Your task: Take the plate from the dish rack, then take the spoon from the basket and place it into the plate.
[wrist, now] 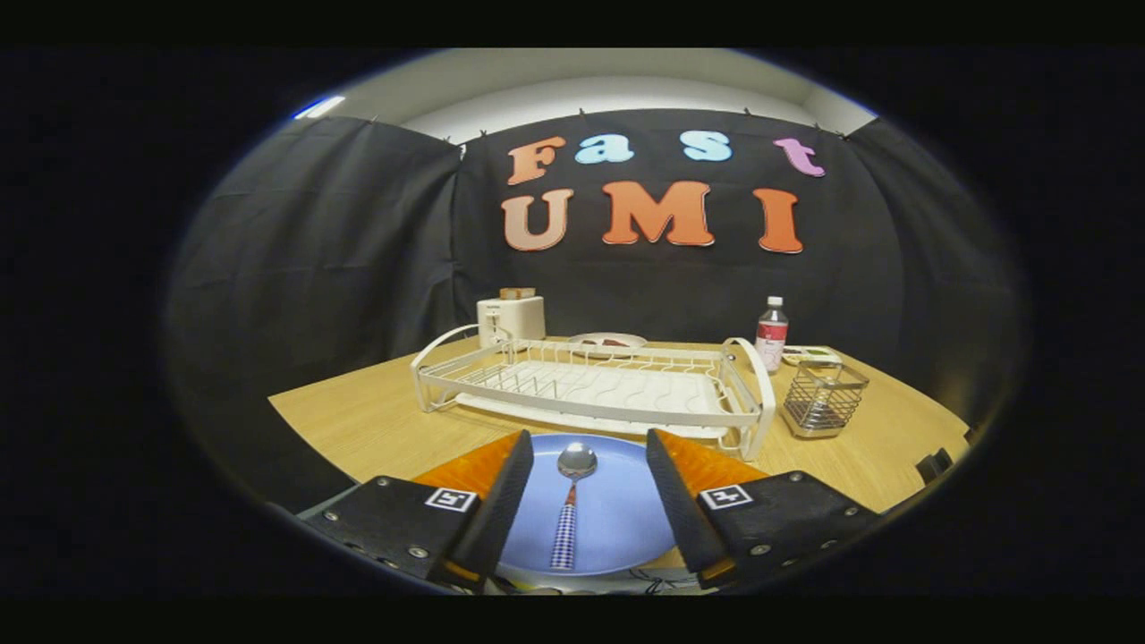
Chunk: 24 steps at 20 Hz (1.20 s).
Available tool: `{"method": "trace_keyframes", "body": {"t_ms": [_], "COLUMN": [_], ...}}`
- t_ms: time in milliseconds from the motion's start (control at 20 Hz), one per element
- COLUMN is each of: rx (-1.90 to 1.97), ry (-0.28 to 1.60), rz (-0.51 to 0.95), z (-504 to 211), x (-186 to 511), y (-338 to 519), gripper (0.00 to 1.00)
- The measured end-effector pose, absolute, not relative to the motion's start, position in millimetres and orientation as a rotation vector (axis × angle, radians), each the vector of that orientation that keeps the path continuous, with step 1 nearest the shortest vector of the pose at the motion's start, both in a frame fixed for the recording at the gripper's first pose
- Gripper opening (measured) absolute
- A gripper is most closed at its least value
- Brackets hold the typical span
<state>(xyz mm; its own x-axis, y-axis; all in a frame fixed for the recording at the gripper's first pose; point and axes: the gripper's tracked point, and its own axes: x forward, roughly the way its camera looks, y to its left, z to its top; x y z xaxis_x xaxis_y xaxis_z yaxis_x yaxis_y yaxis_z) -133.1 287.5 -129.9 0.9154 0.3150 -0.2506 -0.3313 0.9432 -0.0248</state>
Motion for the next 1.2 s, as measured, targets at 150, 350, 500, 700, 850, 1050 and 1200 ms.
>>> {"method": "trace_keyframes", "body": {"t_ms": [150, 350, 500, 700, 850, 1050, 1200], "rx": [-0.063, -0.071, -0.072, -0.060, -0.052, -0.051, -0.045], "ry": [0.253, 0.234, 0.223, 0.204, 0.183, 0.169, 0.184], "rz": [0.299, 0.232, 0.174, 0.089, 0.035, -0.016, -0.031], "z": [-121.5, -105.6, -96.7, -82.5, -70.9, -66.8, -71.2], "x": [-124.0, -110.5, -100.5, -90.9, -86.2, -89.0, -91.5], "y": [267.8, 227.0, 190.9, 139.5, 107.0, 80.1, 70.5], "gripper": [0.93, 0.98, 0.97, 0.98, 0.98, 0.98, 0.97]}}
